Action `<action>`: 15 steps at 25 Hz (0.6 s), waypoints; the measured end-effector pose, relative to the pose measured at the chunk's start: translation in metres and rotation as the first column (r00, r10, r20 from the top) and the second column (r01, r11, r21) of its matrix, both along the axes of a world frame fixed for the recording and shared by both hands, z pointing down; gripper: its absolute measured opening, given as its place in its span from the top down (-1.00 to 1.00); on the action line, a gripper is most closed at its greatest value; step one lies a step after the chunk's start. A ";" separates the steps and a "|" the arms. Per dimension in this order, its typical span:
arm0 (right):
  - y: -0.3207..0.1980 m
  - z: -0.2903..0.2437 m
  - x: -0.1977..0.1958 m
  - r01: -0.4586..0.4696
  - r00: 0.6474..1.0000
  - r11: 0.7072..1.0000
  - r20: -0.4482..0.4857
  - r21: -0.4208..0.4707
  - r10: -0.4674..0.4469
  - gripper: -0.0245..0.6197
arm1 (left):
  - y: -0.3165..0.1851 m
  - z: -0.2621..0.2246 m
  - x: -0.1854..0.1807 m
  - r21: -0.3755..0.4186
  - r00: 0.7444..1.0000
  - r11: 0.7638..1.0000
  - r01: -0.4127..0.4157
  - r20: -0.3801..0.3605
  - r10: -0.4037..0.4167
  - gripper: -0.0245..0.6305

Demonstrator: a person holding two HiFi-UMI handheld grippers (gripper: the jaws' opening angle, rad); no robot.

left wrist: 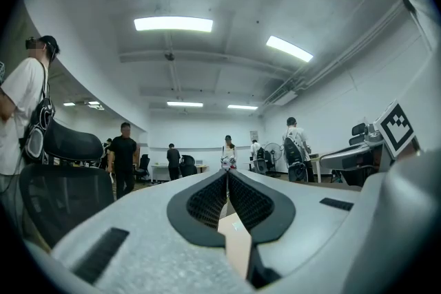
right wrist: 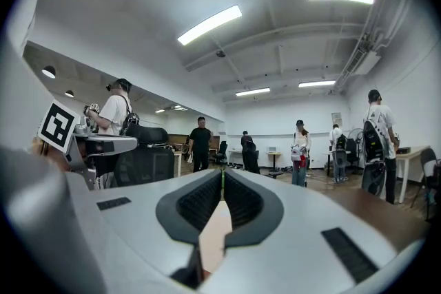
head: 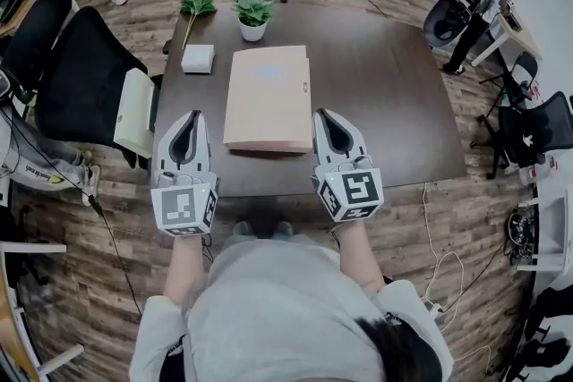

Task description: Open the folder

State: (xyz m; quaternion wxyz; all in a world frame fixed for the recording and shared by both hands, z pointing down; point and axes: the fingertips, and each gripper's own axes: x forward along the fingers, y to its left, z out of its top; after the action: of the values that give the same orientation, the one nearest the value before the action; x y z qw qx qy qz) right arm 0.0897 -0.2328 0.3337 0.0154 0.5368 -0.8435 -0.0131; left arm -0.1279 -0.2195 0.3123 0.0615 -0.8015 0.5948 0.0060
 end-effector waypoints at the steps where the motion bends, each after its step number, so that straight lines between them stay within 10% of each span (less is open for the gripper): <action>1: 0.000 -0.001 0.000 -0.001 1.000 1.000 0.000 0.004 0.001 0.87 | 0.000 0.000 0.000 0.001 1.000 1.000 0.001 0.000 -0.001 0.88; 15: -0.007 -0.004 0.004 -0.006 1.000 1.000 0.012 0.018 0.006 0.87 | -0.007 0.001 0.002 -0.001 1.000 1.000 0.005 0.007 -0.005 0.88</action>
State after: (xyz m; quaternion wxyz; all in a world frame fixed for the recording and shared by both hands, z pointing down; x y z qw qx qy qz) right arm 0.0935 -0.2395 0.3295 0.0055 0.5395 -0.8418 -0.0175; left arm -0.1261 -0.2260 0.3135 0.0630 -0.7999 0.5968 0.0029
